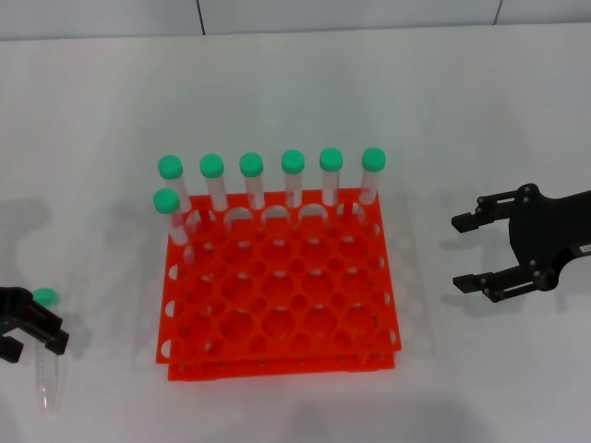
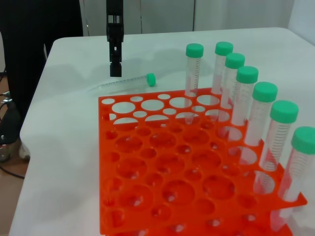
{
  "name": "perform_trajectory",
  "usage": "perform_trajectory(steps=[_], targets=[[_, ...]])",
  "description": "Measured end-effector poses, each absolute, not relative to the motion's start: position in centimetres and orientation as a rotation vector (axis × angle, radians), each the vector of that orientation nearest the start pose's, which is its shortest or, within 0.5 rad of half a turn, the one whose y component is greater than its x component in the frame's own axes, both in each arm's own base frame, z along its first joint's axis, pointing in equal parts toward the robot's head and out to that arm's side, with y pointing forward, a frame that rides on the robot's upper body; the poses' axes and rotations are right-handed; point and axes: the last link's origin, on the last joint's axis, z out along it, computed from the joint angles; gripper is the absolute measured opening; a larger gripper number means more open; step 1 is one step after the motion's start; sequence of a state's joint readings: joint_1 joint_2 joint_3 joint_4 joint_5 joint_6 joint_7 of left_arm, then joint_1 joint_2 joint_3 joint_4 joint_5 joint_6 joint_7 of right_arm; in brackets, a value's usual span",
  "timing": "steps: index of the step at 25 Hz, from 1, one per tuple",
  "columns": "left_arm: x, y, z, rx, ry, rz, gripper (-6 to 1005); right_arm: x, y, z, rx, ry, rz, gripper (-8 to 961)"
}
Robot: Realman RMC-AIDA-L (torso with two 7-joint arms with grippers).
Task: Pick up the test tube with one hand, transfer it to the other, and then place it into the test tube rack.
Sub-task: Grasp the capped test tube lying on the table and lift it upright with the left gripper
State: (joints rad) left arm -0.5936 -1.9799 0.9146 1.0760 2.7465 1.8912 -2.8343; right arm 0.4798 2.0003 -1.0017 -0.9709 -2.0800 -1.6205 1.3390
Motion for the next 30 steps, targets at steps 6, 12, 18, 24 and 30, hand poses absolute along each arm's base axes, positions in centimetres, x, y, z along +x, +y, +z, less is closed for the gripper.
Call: perform_trajectory(steps=[6, 12, 18, 24, 30], targets=[[-28.5, 31.6, 7.6, -2.012, -2.003, 0.608, 607, 25.1, 32.8, 2.9, -2.972, 0.076, 0.196, 750], [-28.5, 31.5, 6.8, -2.015, -2.016, 0.674, 607, 25.1, 32.8, 2.8, -2.972, 0.071, 0.197, 750], [-28.3, 31.5, 5.9, -2.026, -2.018, 0.732, 582, 25.0, 32.9, 2.8, -2.972, 0.069, 0.198, 749], [-28.4, 31.5, 5.8, -2.016, -2.017, 0.733, 546, 25.0, 32.8, 2.8, -2.972, 0.068, 0.198, 749], [-28.5, 31.3, 5.5, -2.021, -2.021, 0.731, 509, 25.1, 32.8, 2.8, -2.972, 0.065, 0.198, 749]])
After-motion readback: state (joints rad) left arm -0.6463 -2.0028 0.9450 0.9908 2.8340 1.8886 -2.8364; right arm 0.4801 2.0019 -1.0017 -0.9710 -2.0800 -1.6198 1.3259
